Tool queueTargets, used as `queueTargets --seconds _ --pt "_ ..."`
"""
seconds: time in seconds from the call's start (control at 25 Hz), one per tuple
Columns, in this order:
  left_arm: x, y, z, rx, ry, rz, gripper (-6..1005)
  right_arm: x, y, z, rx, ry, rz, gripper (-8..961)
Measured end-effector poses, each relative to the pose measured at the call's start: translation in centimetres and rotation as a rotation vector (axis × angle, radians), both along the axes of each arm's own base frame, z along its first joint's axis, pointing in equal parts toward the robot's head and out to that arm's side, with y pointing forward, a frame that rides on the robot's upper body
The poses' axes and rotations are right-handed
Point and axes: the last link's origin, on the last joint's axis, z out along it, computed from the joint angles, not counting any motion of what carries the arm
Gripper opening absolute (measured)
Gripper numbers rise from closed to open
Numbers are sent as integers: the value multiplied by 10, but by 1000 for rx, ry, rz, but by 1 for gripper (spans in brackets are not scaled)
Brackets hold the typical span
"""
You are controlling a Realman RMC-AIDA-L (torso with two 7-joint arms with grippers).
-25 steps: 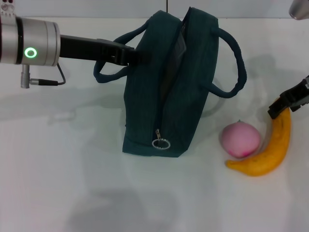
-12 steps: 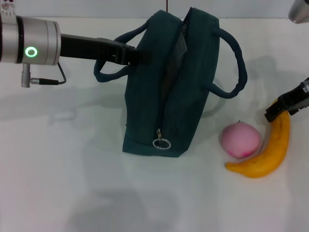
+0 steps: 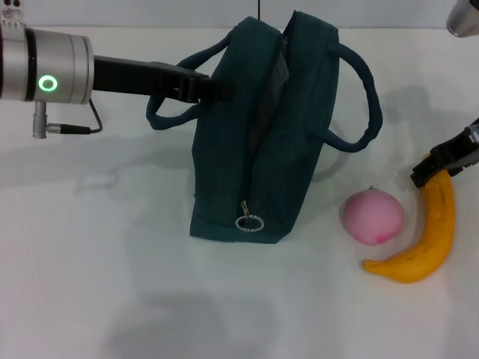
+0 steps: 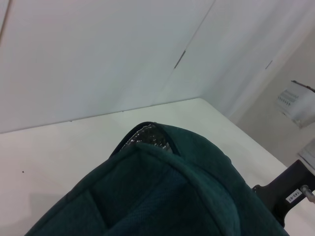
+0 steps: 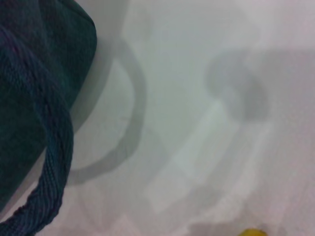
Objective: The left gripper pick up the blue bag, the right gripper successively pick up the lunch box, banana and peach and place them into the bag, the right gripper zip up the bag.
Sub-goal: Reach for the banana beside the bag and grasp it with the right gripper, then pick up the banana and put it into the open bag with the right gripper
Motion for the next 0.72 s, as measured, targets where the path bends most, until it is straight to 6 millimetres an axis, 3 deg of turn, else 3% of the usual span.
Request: queueTargets --seconds 0.72 --pt "0 0 0 1 0 -1 55 0 -2 0 -16 -3 -7 629"
